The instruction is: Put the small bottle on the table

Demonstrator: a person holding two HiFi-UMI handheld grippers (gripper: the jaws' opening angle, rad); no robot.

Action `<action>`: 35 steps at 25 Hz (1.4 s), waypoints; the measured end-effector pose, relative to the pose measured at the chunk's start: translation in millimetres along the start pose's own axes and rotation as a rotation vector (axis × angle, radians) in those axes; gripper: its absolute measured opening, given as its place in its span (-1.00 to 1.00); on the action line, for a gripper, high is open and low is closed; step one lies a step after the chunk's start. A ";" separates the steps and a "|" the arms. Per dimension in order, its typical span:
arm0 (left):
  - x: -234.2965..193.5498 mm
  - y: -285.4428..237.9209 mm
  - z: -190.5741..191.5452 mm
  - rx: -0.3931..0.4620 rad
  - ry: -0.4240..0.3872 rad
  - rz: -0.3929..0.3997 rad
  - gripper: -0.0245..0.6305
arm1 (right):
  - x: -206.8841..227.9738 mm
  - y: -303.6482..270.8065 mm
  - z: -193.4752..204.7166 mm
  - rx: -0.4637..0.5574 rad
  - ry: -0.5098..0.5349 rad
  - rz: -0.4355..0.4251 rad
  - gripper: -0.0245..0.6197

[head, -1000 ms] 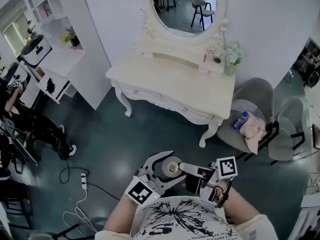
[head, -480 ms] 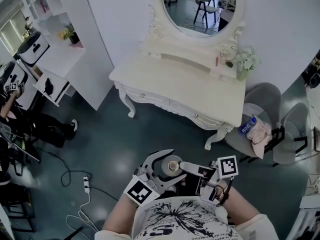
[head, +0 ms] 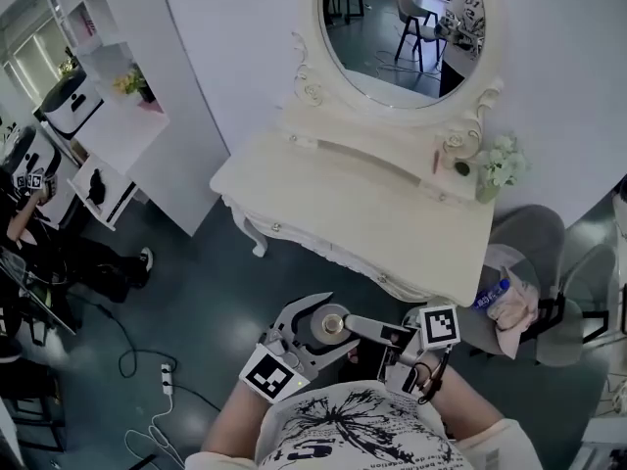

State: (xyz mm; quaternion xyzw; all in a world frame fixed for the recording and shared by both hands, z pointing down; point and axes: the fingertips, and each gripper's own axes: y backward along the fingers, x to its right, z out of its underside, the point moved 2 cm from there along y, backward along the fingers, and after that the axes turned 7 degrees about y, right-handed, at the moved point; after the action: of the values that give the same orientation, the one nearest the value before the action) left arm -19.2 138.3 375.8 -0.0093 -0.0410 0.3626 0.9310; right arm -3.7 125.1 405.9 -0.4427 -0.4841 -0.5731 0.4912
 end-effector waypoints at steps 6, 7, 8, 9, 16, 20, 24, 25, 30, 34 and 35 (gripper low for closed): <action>-51.2 -62.8 -4.5 0.013 0.016 -0.019 0.14 | 7.3 8.8 -80.2 -0.028 0.004 0.005 0.17; -58.8 -71.4 -3.7 0.012 0.016 -0.020 0.14 | 9.9 9.8 -91.7 -0.029 0.005 0.008 0.17; -65.7 -79.5 -2.6 0.012 0.017 -0.021 0.14 | 12.6 10.8 -102.1 -0.030 0.004 0.010 0.16; -71.8 -87.3 -1.5 0.013 0.019 -0.023 0.14 | 15.1 12.1 -111.5 -0.031 0.000 0.012 0.16; -109.8 -144.1 -1.3 -0.003 0.041 0.013 0.14 | 20.5 25.3 -176.4 0.003 -0.026 0.019 0.17; -138.4 -168.5 -4.8 -0.028 0.072 0.075 0.14 | 21.4 23.0 -211.9 0.066 -0.058 0.029 0.17; -168.8 -187.9 -3.3 -0.024 0.060 0.172 0.14 | 27.7 15.8 -245.1 0.153 -0.052 0.045 0.16; -176.8 -191.9 -2.8 -0.027 0.055 0.194 0.14 | 29.0 13.0 -253.3 0.172 -0.048 0.046 0.17; -221.1 -209.8 1.1 -0.036 0.064 0.299 0.14 | 38.0 -4.7 -293.8 0.288 -0.051 0.051 0.17; -255.0 -217.4 4.3 -0.051 0.041 0.388 0.14 | 47.2 -23.0 -320.2 0.377 -0.062 0.040 0.17; -263.0 -218.4 5.6 -0.053 0.042 0.406 0.14 | 49.3 -27.9 -326.1 0.395 -0.061 0.039 0.16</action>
State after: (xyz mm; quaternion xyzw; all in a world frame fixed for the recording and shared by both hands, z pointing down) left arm -65.3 -200.5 373.5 -0.0496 -0.0286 0.5414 0.8388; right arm -47.9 -202.9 405.6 -0.3639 -0.5932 -0.4438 0.5646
